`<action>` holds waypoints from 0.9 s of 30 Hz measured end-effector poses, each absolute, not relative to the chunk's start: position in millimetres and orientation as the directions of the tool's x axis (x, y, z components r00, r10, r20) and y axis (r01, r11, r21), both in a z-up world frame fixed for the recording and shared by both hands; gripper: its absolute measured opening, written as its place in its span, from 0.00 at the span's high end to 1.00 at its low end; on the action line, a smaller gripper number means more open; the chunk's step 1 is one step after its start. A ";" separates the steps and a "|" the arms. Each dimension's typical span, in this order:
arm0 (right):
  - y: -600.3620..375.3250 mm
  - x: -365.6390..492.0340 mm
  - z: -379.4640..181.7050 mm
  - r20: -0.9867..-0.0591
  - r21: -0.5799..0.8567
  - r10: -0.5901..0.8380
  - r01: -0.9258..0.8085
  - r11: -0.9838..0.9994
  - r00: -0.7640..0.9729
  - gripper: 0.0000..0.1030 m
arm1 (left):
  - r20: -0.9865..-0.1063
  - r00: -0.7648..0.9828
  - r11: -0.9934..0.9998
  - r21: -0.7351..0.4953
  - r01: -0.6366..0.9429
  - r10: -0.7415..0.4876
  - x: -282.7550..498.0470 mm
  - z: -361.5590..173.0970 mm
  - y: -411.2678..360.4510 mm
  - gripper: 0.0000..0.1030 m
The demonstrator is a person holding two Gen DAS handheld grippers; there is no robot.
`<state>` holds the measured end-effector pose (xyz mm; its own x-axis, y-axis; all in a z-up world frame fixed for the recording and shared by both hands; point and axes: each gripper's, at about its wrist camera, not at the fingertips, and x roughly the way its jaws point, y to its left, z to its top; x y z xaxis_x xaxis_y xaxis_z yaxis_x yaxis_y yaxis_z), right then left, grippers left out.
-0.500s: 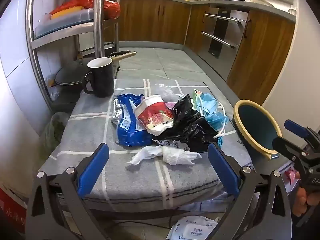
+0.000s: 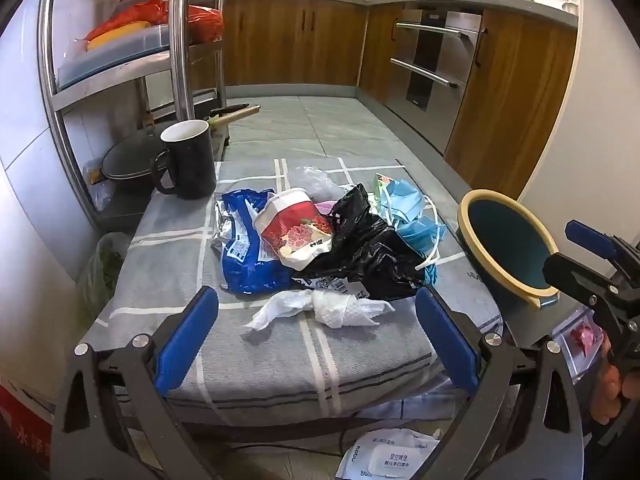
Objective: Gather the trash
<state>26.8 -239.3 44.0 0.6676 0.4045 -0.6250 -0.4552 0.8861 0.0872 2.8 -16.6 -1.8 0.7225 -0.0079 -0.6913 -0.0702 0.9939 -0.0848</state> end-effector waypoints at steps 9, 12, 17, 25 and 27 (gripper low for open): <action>-242.7 31.4 33.6 -0.628 0.102 0.411 -0.454 0.885 0.661 0.05 | -0.702 0.712 0.994 -0.089 -0.067 -0.015 6.1 -4.7 -16.5 0.06; -243.0 30.8 33.7 -0.626 0.102 0.410 -0.451 0.887 0.663 0.05 | -0.700 0.714 0.994 -0.084 -0.064 -0.013 5.2 -5.1 -19.4 0.06; -245.9 31.7 32.2 -0.627 0.110 0.410 -0.446 0.888 0.663 0.05 | -0.704 0.710 0.994 -0.084 -0.070 -0.009 7.3 -7.0 -17.6 0.06; -248.6 31.7 34.0 -0.624 0.114 0.412 -0.445 0.888 0.664 0.05 | -0.704 0.710 0.995 -0.077 -0.065 -0.008 4.6 -8.4 -18.3 0.06; -248.8 32.0 34.4 -0.623 0.113 0.415 -0.448 0.887 0.663 0.05 | -0.704 0.710 0.995 -0.077 -0.066 -0.007 4.5 -8.3 -16.9 0.06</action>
